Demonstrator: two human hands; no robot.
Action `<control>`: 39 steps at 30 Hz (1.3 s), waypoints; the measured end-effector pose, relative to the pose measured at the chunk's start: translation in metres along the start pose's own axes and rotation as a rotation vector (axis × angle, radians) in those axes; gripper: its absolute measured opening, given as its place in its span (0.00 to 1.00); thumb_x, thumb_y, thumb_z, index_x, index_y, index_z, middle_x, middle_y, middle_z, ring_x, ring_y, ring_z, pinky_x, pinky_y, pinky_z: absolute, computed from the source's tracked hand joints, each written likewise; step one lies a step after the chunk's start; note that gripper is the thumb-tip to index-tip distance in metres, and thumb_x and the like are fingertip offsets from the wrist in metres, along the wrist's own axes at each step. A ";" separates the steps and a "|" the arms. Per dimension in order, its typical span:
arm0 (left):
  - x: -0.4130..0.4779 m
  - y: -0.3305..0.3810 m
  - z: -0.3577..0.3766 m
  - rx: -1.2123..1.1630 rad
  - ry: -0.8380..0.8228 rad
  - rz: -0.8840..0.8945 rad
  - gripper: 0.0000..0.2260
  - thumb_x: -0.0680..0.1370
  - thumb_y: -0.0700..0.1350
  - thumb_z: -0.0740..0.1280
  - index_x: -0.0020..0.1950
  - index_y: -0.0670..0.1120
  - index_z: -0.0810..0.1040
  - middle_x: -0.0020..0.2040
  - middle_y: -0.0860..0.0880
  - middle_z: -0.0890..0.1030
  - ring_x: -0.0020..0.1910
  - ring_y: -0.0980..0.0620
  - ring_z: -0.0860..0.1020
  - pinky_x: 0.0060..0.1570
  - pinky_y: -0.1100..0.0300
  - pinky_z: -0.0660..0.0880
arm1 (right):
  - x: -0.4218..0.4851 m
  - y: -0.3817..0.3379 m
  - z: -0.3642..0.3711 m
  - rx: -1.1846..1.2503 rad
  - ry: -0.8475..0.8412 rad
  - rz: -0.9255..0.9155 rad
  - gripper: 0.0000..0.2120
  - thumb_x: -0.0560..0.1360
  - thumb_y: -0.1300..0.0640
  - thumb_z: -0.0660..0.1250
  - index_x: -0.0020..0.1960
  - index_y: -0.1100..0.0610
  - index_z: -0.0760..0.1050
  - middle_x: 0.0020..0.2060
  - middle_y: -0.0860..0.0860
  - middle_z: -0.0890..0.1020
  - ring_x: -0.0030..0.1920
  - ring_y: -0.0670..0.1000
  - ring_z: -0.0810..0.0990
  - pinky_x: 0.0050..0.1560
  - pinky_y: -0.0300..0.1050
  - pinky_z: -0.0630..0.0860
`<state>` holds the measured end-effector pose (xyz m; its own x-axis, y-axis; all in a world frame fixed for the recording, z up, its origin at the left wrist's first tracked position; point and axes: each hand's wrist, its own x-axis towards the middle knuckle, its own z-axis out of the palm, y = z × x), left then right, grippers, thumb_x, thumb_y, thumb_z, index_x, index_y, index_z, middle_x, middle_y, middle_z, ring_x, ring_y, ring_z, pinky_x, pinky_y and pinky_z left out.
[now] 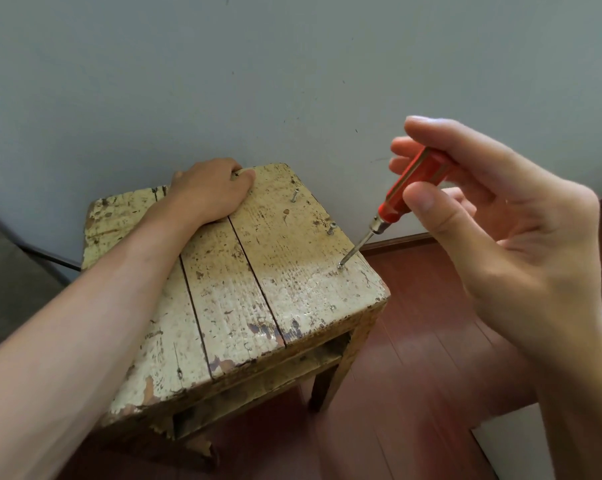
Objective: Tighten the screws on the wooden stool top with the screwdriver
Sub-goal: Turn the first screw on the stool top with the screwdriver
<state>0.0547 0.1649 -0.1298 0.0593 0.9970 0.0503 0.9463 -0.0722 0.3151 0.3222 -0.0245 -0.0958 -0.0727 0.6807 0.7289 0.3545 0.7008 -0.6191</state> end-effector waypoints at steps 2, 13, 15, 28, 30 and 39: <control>0.000 0.000 0.000 0.000 -0.002 0.000 0.24 0.83 0.61 0.53 0.72 0.50 0.73 0.71 0.47 0.76 0.69 0.41 0.72 0.70 0.42 0.65 | 0.000 -0.001 -0.003 0.068 -0.069 0.012 0.21 0.84 0.65 0.70 0.76 0.55 0.74 0.65 0.49 0.85 0.66 0.54 0.85 0.63 0.50 0.83; -0.001 0.001 0.000 0.002 -0.003 -0.003 0.24 0.83 0.61 0.53 0.72 0.50 0.74 0.70 0.47 0.76 0.69 0.41 0.73 0.69 0.43 0.66 | 0.004 -0.004 0.005 0.056 -0.017 -0.004 0.27 0.79 0.63 0.76 0.74 0.48 0.74 0.55 0.45 0.87 0.59 0.53 0.87 0.60 0.54 0.84; -0.001 0.001 0.000 -0.002 -0.002 -0.002 0.24 0.83 0.61 0.53 0.72 0.50 0.74 0.70 0.46 0.76 0.69 0.41 0.72 0.69 0.43 0.66 | 0.004 -0.003 0.008 -0.026 0.047 -0.018 0.25 0.79 0.59 0.78 0.72 0.46 0.76 0.51 0.46 0.85 0.54 0.53 0.87 0.58 0.52 0.83; -0.002 0.002 -0.001 -0.010 -0.001 0.001 0.23 0.84 0.60 0.53 0.72 0.49 0.74 0.70 0.46 0.76 0.69 0.42 0.73 0.70 0.43 0.66 | 0.000 -0.003 -0.010 -0.013 -0.145 0.020 0.23 0.86 0.62 0.66 0.80 0.54 0.69 0.67 0.46 0.83 0.67 0.53 0.84 0.65 0.55 0.81; -0.002 0.002 -0.001 -0.009 -0.005 0.001 0.23 0.84 0.60 0.53 0.72 0.49 0.73 0.70 0.46 0.76 0.69 0.41 0.72 0.70 0.42 0.66 | 0.001 -0.004 -0.010 0.019 -0.179 0.023 0.25 0.86 0.65 0.64 0.81 0.54 0.68 0.69 0.47 0.82 0.69 0.52 0.83 0.68 0.50 0.80; -0.001 0.002 0.000 -0.003 0.001 -0.002 0.23 0.83 0.60 0.53 0.71 0.49 0.74 0.70 0.46 0.76 0.69 0.41 0.72 0.70 0.42 0.65 | 0.001 -0.004 0.005 -0.014 0.024 -0.009 0.18 0.82 0.63 0.74 0.69 0.50 0.79 0.55 0.46 0.88 0.57 0.50 0.89 0.57 0.54 0.84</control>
<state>0.0561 0.1643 -0.1294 0.0570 0.9971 0.0510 0.9456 -0.0703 0.3177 0.3159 -0.0255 -0.0936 -0.0534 0.6693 0.7411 0.3665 0.7035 -0.6089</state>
